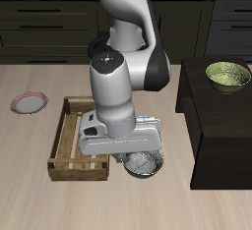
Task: Place the green bowl and the black bowl in the wooden tray
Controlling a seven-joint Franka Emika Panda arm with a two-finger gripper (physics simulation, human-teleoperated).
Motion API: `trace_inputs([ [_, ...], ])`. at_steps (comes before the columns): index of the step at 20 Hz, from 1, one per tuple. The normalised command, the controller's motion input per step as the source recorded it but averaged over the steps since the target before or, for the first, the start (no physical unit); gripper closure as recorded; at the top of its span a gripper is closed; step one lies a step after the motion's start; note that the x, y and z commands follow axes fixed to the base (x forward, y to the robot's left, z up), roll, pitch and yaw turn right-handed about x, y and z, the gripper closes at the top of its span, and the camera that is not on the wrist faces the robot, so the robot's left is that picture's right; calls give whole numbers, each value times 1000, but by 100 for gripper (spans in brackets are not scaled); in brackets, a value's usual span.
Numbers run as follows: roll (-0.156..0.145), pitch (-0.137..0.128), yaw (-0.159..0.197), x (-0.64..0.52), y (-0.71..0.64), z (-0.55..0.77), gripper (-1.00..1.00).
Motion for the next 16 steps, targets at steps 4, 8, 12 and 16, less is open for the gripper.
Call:
trace_inputs([
  [4,0,-51,-14,-302,-204,399,100],
  [8,-9,-52,-32,-279,-292,324,100],
  [12,-23,-52,-41,-309,-405,427,100],
  [16,-44,-57,-6,-322,-465,426,100],
])
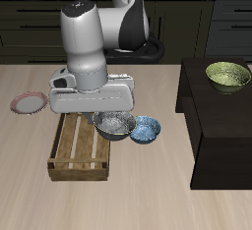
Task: Place the green bowl and the black bowl in the wooden tray
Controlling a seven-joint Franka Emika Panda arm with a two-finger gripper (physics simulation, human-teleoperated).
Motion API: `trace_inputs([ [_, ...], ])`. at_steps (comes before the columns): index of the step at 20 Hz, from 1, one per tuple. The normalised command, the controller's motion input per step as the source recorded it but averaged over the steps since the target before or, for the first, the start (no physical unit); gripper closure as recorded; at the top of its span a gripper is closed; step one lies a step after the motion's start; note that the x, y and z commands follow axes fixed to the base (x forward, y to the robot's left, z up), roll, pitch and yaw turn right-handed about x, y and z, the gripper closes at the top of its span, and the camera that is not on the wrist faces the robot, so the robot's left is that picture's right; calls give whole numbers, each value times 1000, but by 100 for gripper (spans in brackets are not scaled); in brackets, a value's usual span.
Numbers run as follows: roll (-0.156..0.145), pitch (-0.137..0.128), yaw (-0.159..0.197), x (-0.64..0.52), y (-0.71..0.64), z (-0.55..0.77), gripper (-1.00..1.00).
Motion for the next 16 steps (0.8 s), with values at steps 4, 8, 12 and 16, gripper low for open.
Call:
trace_inputs([
  [4,-30,-25,15,-153,-306,79,100],
  [8,-45,-20,29,-105,-393,-37,100],
  [12,-39,-3,-18,-152,-411,-27,100],
  [16,-22,-3,-27,-79,-183,-17,100],
])
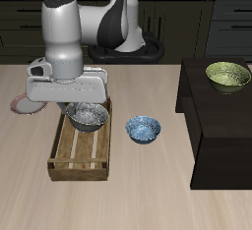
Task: Place the green bowl and the black bowl in the wooden tray
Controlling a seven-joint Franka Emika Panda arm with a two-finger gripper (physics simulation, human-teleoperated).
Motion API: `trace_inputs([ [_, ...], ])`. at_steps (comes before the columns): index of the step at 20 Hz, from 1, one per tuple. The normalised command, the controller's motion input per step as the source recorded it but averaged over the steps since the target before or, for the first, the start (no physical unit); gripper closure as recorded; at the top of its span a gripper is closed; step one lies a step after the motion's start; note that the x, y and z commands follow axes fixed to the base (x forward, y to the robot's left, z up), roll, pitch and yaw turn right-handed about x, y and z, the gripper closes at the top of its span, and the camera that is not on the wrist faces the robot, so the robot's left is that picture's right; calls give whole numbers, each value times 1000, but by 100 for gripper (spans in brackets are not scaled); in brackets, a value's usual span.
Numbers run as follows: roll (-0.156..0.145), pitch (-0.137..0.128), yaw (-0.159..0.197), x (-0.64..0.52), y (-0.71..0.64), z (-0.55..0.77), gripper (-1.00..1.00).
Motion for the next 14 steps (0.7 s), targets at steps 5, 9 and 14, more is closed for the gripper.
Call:
trace_inputs([
  [5,4,7,4,-144,-64,-98,100],
  [9,13,13,1,-164,-78,-229,100],
  [14,-24,9,2,50,-165,-161,100],
])
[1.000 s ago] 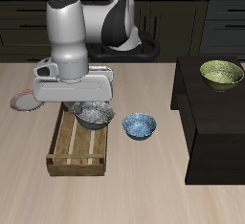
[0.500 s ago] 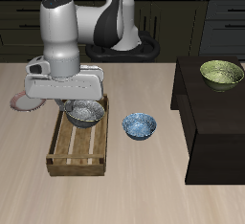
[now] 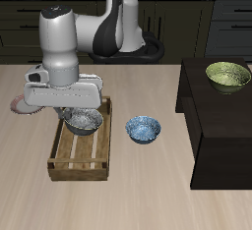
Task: Place the green bowl and the black bowl in the wooden tray
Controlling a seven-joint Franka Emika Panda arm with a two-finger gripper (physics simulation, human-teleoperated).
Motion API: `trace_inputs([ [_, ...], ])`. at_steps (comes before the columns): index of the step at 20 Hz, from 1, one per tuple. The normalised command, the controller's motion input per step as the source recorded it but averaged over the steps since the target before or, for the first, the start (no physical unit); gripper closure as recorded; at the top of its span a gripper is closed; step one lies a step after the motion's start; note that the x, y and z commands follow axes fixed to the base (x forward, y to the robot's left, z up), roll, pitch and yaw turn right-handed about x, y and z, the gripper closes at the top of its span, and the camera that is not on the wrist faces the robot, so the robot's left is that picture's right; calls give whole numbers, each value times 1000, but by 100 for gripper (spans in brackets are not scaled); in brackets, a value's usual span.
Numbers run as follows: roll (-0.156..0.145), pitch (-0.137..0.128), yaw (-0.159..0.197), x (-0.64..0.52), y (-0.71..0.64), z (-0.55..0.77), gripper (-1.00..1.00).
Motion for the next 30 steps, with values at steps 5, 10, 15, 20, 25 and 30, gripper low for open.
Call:
trace_inputs([
  [5,-46,10,17,132,-225,-261,100],
  [10,-16,51,20,74,28,-470,100],
  [15,5,46,35,-15,187,-372,-100],
  [20,14,-9,25,-20,62,11,-100],
  [25,-9,-45,22,19,20,257,-100],
  [30,-21,-62,-23,-91,111,569,-100],
])
